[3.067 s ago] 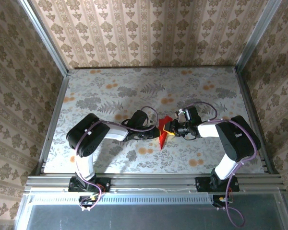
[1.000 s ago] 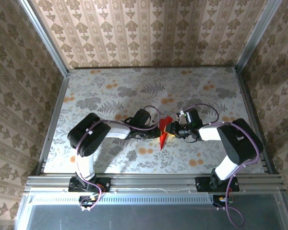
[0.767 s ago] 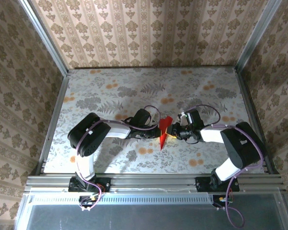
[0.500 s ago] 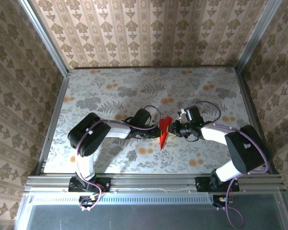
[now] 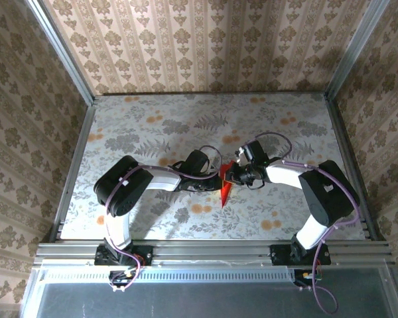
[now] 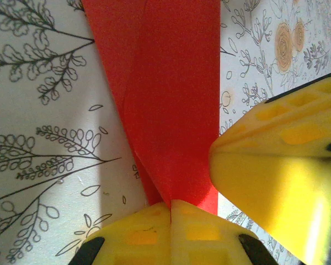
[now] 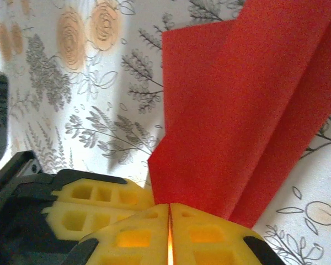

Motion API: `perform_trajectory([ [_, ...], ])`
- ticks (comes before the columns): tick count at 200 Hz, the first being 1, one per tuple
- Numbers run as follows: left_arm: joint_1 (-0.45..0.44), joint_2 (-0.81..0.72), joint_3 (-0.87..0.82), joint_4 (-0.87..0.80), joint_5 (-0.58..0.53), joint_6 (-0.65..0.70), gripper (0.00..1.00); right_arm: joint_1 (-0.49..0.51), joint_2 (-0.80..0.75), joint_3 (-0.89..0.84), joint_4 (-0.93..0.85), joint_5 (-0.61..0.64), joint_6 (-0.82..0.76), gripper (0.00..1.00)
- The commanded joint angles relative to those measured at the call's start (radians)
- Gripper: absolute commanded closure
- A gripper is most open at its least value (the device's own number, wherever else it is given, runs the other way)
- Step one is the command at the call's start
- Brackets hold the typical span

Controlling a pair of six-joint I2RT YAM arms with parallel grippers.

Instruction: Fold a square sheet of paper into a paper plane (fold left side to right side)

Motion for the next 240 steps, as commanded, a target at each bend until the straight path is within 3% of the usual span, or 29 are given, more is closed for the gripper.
perform_trajectory([
  [1,-0.02,0.109,0.001,-0.049,-0.08,0.029,0.98,0.003,0.017,0.013,-0.049,0.039,-0.026,0.89],
  [169,-0.021,0.113,0.003,-0.036,-0.066,0.028,0.94,0.003,0.057,-0.056,-0.048,0.081,-0.036,0.9],
  [240,0.011,-0.113,0.029,-0.191,-0.088,0.1,0.87,-0.017,0.055,-0.15,-0.032,0.092,-0.021,0.97],
])
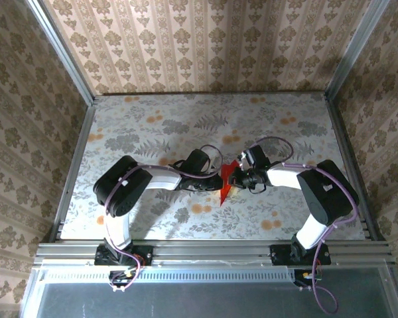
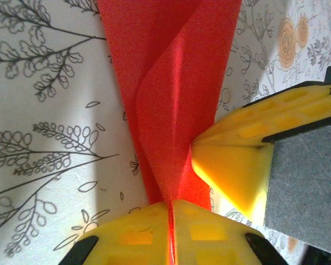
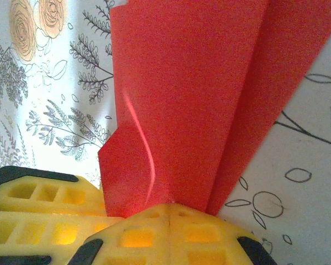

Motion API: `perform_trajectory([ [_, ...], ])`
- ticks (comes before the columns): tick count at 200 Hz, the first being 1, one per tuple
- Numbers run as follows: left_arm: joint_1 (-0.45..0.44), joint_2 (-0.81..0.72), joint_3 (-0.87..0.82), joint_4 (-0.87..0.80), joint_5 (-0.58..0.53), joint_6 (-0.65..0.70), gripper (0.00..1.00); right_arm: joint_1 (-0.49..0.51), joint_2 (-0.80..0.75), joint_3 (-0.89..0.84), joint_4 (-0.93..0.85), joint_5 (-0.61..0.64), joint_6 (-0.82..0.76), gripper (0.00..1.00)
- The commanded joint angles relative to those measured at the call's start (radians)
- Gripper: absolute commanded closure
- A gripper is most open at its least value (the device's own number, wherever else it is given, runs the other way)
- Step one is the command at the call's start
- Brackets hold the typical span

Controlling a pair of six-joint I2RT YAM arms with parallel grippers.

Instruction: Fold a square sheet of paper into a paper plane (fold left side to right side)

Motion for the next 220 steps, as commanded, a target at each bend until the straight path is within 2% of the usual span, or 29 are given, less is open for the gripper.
perform_trajectory([
  [1,0.01,-0.093,0.009,-0.12,-0.071,0.075,0.87,-0.007,0.045,-0.076,-0.096,0.062,-0.003,0.97],
  [27,0.02,-0.196,0.026,-0.224,-0.095,0.111,0.88,-0.011,0.045,-0.09,-0.081,0.057,0.001,0.99],
  [68,-0.008,-0.283,0.03,-0.269,-0.037,0.098,1.0,-0.011,0.044,-0.095,-0.065,0.044,0.008,1.0],
  [117,-0.084,-0.185,0.05,-0.141,0.079,0.015,1.0,-0.01,0.044,-0.096,-0.051,0.031,0.013,1.0],
  [166,-0.093,-0.084,0.094,-0.148,0.07,0.024,1.0,-0.01,0.037,-0.098,-0.055,0.03,0.012,1.0],
  [220,-0.081,-0.062,0.052,-0.149,0.016,0.016,1.0,-0.009,0.034,-0.092,-0.062,0.027,0.007,1.0],
])
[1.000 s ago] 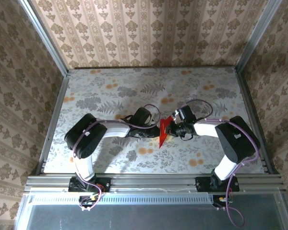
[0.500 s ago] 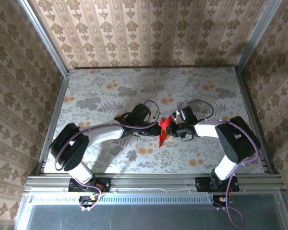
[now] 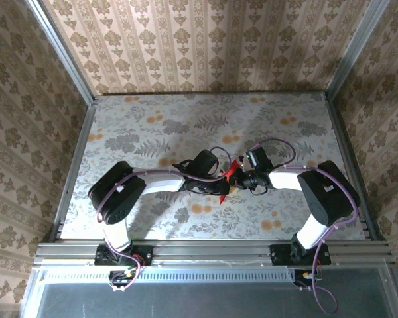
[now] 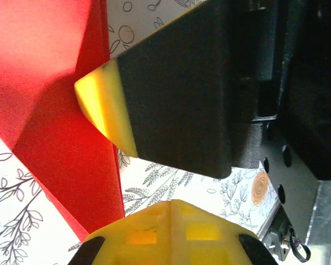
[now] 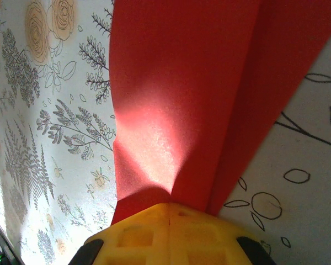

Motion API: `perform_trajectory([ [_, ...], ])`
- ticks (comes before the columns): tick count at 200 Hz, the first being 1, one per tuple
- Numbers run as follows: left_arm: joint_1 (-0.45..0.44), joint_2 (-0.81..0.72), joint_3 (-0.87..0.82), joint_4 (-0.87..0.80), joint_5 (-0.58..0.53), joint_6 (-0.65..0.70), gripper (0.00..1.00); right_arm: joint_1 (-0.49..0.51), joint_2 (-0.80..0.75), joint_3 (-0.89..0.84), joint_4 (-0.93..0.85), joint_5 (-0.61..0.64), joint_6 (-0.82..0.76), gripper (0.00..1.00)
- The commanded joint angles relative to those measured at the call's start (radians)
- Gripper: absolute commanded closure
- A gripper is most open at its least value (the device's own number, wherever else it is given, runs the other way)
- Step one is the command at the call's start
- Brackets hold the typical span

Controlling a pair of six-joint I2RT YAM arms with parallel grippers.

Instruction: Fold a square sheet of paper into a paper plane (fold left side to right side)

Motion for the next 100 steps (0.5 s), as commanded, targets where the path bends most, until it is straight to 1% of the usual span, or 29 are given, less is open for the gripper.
perform_trajectory([
  [1,0.012,0.005,-0.016,0.007,-0.026,-0.015,1.0,0.005,0.041,-0.047,-0.137,0.06,0.001,1.0],
  [100,0.022,0.031,-0.068,0.033,-0.034,-0.033,1.0,0.006,0.046,-0.03,-0.154,0.063,-0.008,1.0],
])
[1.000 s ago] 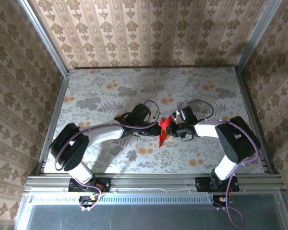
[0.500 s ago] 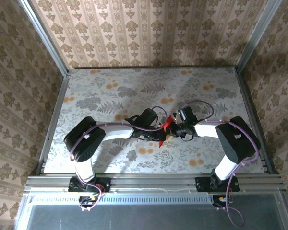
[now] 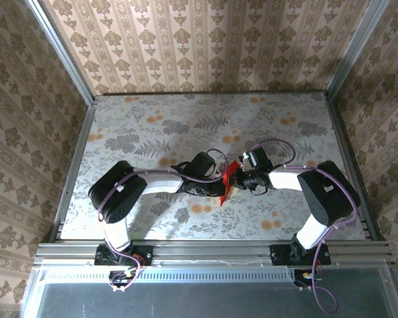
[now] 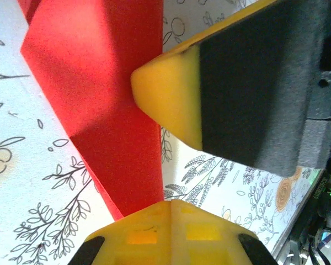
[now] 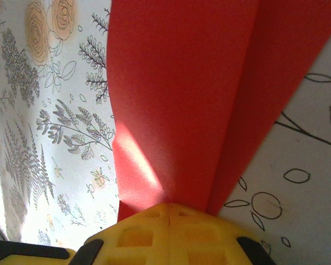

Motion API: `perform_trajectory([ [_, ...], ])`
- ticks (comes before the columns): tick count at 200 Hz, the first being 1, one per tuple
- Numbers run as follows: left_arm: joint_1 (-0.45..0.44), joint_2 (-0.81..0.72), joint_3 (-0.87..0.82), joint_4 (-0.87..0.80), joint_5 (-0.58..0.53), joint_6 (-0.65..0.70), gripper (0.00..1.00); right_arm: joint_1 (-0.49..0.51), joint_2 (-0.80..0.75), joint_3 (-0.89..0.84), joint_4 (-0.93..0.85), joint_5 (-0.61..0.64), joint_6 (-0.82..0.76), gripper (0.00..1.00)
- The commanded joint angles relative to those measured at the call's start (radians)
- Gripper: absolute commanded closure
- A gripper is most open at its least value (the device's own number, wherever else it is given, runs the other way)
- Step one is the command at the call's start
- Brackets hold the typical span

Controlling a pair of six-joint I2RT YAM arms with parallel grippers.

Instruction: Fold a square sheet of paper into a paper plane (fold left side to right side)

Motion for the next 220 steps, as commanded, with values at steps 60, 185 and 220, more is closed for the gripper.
perform_trajectory([
  [60,0.0,0.044,-0.032,0.015,-0.01,-0.025,1.0,0.009,0.042,-0.021,-0.163,0.061,-0.011,1.0],
  [185,-0.043,0.073,-0.074,-0.023,-0.071,-0.031,1.0,0.022,-0.141,0.006,-0.099,-0.015,0.027,1.0],
  [220,-0.048,0.075,-0.071,-0.057,-0.094,-0.017,1.0,0.05,-0.104,-0.022,-0.042,-0.015,0.064,1.0],
])
